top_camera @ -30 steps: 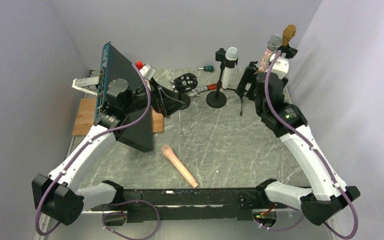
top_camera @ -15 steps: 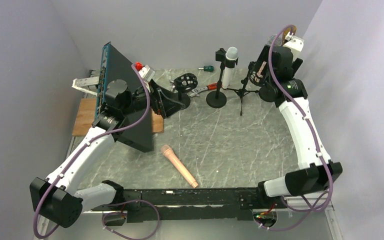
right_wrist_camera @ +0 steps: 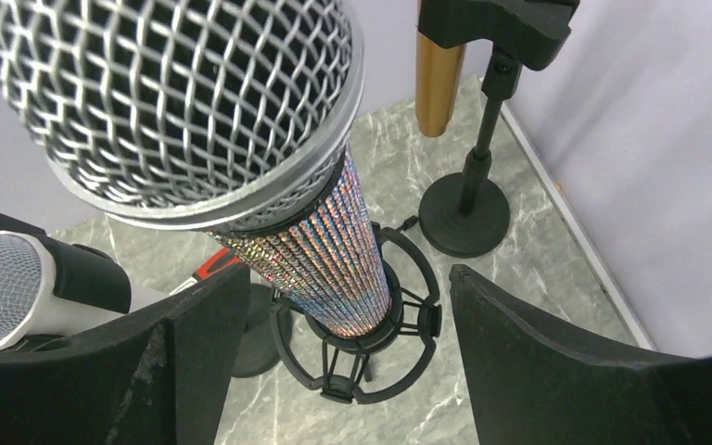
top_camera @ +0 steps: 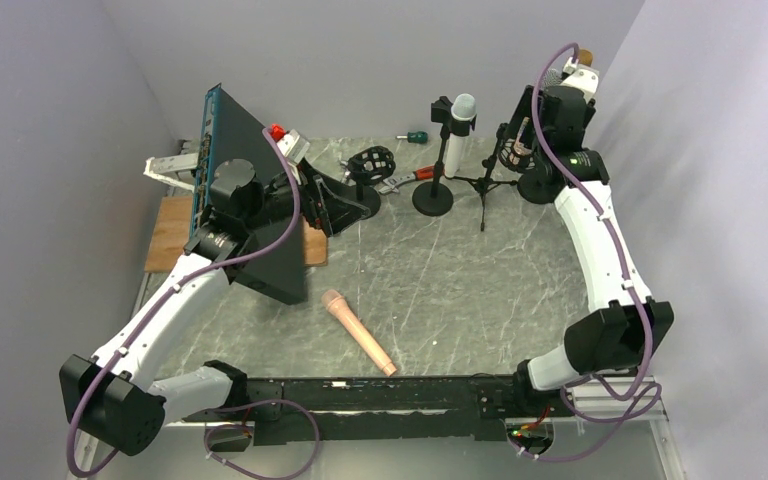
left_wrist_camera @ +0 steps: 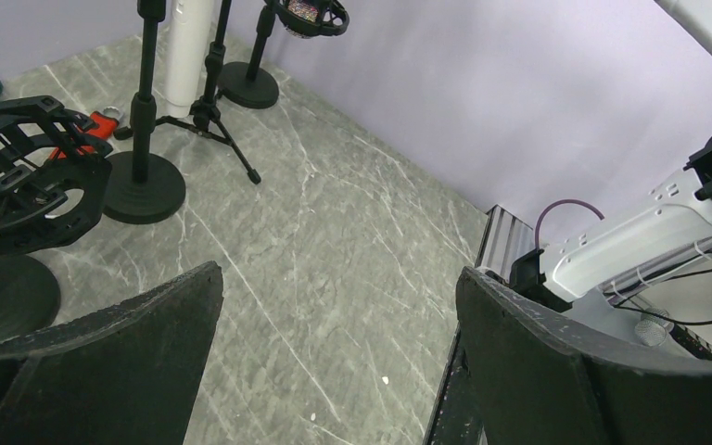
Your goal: Remove the microphone from the stand
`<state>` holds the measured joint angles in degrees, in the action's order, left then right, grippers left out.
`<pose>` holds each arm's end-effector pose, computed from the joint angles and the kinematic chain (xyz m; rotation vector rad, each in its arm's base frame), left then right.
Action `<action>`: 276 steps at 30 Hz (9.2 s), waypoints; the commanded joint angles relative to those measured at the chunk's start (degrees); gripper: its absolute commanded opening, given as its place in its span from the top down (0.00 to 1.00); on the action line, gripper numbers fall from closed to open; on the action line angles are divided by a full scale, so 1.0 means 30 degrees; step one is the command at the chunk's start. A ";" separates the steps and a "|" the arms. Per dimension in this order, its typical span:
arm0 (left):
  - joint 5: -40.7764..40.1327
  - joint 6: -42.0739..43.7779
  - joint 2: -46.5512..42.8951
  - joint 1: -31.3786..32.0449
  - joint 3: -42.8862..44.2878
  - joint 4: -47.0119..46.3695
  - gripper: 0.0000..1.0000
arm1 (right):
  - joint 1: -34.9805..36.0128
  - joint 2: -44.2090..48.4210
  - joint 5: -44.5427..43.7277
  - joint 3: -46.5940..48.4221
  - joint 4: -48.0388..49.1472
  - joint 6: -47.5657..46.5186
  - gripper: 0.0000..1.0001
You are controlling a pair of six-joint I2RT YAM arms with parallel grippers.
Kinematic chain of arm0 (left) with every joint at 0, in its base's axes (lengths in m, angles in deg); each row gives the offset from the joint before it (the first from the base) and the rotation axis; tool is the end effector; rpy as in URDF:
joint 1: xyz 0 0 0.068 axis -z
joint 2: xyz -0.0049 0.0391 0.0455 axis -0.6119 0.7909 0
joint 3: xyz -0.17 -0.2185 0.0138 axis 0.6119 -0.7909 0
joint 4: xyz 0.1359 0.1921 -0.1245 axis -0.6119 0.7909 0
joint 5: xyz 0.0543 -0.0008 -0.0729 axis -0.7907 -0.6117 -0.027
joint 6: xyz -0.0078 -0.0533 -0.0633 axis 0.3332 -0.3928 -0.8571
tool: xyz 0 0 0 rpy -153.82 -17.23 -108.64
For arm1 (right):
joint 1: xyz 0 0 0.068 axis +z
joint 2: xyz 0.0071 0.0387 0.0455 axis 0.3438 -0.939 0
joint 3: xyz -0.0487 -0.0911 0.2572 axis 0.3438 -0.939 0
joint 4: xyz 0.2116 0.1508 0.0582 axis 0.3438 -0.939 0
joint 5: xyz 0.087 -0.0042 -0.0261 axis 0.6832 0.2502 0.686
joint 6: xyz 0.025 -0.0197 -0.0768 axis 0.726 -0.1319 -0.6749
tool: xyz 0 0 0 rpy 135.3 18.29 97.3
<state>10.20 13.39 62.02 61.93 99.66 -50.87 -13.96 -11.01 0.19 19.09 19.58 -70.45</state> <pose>0.2443 -0.1622 0.3958 0.5945 1.6028 -1.2100 0.3678 0.0127 0.4274 0.4137 1.8334 -0.0960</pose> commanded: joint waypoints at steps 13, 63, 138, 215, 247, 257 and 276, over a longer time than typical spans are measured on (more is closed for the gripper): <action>0.0306 0.0022 -0.0006 0.0076 0.0633 -0.0579 0.01 | -0.0042 -0.1087 0.1246 0.0844 0.1649 -0.2010 0.57; 0.0197 0.2169 0.0843 0.3183 -0.0243 -0.1345 0.02 | -0.0006 0.9812 1.0267 -0.7883 0.2126 -0.1849 0.92; -1.6220 0.6742 1.1720 0.9154 -0.0784 -1.1877 1.00 | 0.1361 1.2141 1.8780 -0.8624 0.2632 -0.1610 0.99; -2.1481 1.2580 -0.8423 0.7670 -0.3685 -0.1518 0.01 | 1.6329 0.6919 0.7716 -0.8754 -0.7044 0.1490 1.00; -2.3512 1.2948 -1.0047 0.9023 -0.5232 -0.2382 0.01 | 1.7312 -0.8280 0.6214 -0.3219 -0.8148 0.1095 0.87; -2.3703 1.3238 -0.9910 0.9021 -0.5376 -0.2613 0.01 | 1.7322 -0.9425 0.5961 -0.3032 -0.7776 0.0878 0.75; -2.3494 1.3144 -0.9567 0.9012 -0.5434 -0.2625 0.00 | 1.7300 -0.8874 0.5739 -0.3378 -0.7600 0.1061 0.47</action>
<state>-59.85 52.38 33.11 88.77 83.42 -56.29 37.73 -39.95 18.79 8.27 -3.99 -67.34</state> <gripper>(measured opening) 0.994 0.511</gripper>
